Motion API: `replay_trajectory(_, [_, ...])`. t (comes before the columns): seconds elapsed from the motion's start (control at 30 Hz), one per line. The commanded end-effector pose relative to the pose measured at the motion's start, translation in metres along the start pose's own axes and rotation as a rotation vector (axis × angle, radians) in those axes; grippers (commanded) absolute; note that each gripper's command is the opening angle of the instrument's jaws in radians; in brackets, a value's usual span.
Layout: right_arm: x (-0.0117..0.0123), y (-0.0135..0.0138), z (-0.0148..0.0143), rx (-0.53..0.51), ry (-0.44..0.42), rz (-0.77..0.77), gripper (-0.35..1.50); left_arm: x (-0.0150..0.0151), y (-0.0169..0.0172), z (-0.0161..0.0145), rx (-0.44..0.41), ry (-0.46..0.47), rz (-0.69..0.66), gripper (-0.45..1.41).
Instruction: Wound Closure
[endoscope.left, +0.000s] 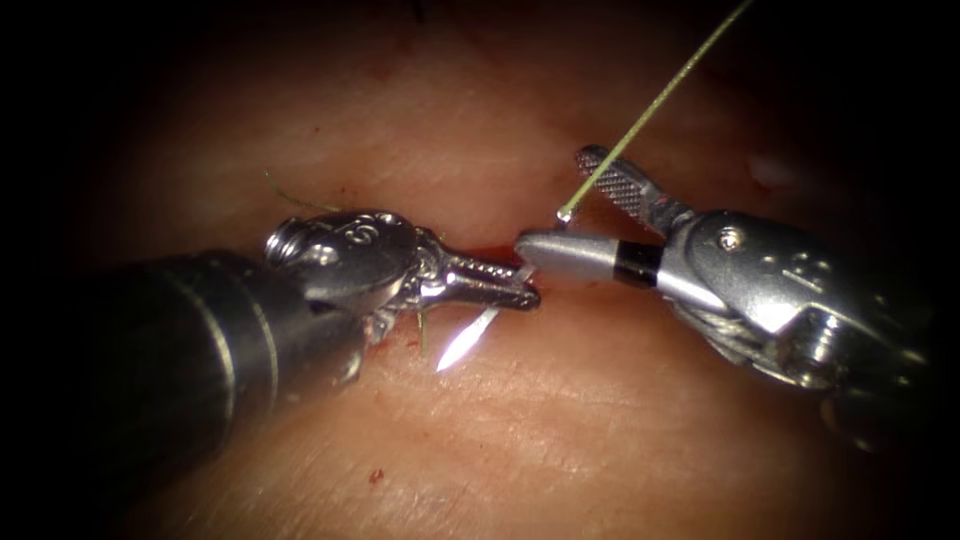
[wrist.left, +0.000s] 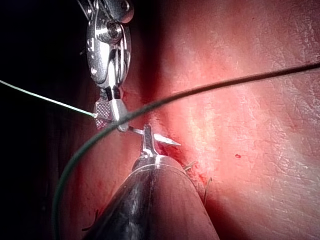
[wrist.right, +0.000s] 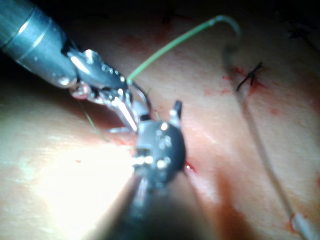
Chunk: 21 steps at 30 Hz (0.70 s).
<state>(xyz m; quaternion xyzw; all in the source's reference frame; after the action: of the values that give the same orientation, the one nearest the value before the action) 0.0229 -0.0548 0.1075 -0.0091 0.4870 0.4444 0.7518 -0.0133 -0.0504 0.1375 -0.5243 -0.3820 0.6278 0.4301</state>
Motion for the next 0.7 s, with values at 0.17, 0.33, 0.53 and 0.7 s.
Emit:
replay_trajectory(0.17, [0.0, -0.0017, 0.0013, -0.032, -0.004, -0.005, 1.04, 0.0002, -0.0006, 0.0005, 0.002, 0.006, 0.001, -0.45])
replay_trajectory(0.33, [0.0001, -0.0027, 0.0021, -0.027, -0.004, -0.031, 0.98, 0.0002, -0.0006, 0.0006, 0.004, 0.008, 0.0, -0.45])
replay_trajectory(0.53, [0.0, -0.0022, 0.002, -0.043, -0.004, -0.037, 0.79, 0.0002, -0.0005, 0.0005, 0.006, 0.009, 0.0, -0.45])
replay_trajectory(0.7, [-0.0001, -0.0024, 0.0019, -0.037, -0.004, -0.038, -0.32, 0.0002, -0.0005, 0.0005, 0.007, 0.01, 0.0, -0.45])
